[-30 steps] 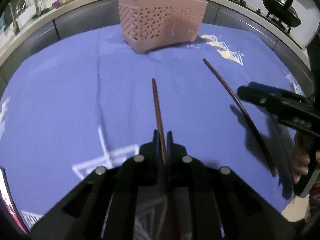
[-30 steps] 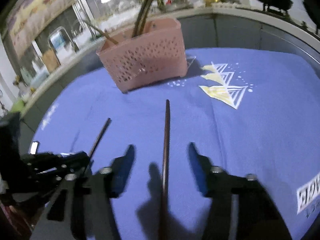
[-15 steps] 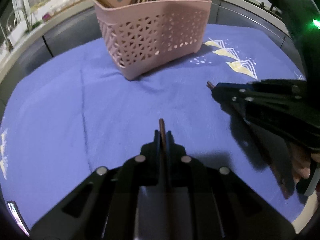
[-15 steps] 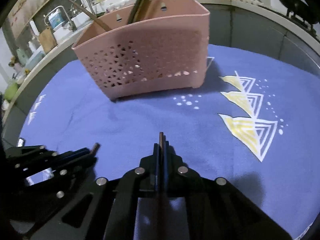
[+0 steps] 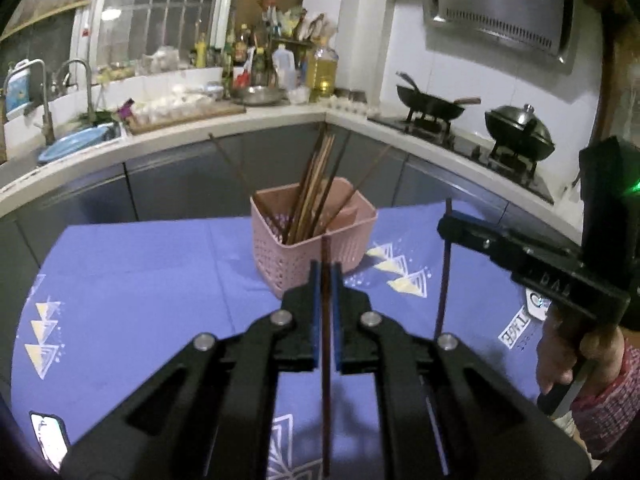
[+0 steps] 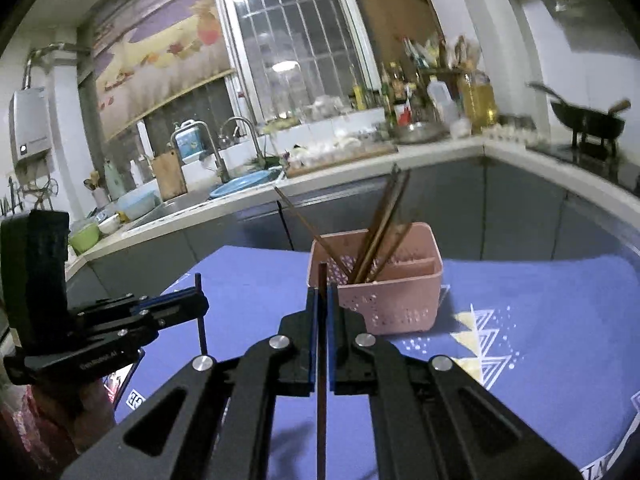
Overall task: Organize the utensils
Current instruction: 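Carry both held chopsticks up over the pink basket, then lower the chopsticks into the basket and open both tools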
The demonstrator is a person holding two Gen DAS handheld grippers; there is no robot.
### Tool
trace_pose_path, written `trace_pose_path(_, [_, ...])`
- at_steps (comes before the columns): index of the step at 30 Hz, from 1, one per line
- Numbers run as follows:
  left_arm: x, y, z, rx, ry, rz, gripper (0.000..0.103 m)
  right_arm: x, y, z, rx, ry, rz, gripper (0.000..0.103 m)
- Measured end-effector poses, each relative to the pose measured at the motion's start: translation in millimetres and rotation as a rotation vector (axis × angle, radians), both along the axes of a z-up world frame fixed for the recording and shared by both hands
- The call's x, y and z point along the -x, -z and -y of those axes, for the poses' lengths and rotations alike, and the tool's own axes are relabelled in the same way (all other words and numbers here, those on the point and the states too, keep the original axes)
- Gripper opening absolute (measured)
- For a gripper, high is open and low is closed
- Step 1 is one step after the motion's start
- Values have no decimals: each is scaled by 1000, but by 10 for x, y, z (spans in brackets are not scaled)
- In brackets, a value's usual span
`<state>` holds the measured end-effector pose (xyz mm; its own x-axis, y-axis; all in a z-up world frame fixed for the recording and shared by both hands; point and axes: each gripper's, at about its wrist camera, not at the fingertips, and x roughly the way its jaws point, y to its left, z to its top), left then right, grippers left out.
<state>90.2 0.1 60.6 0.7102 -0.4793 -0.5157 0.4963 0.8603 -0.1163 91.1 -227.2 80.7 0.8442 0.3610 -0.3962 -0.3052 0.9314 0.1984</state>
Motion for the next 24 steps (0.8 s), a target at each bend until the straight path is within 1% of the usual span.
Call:
trace_pose_path(3, [3,45,-1,-7,-12,10,4,-2,28,-120,19,-7,-7,4])
trace_pose_path(6, [10,74,-55,-5,-9,-11,4,-65,127,-199,46,-16,-34,4])
trace_pose_path(8, [-1,26,-59,-3,-4,-11,4,-108,130,-230,50,-28,-45,4])
trace_pose_path(10, [-6,-103,-50,2,-2,15,4,-133,48,-221,44,-29,-27,4])
trace_pose_path(12, [-54,-317,-37,17,0,58,4,-218,-144,-188,21,-28,12,4])
trace_pose_path(14, [-127,-596,-19,44,0,108,4,-311,-347,-150,-2,-16,61,4])
trace_pose_path(17, [-256,-957,27,73,-28,186,4,-511,-725,-107,-41,19,161,4])
trace_pose_path(18, [-337,-1115,43,94,-47,222,4,-574,-837,-99,-50,31,197,4])
trace_pose_path(20, [-482,-1305,71,124,-64,256,4,-706,-1036,-107,-60,61,279,4])
trace_pose_path(22, [-619,-1392,135,123,-88,291,4,-841,-1136,-96,-70,84,332,4])
trace_pose_path(24, [-771,-1381,207,107,-109,308,4,-1007,-1147,-93,-66,116,379,4])
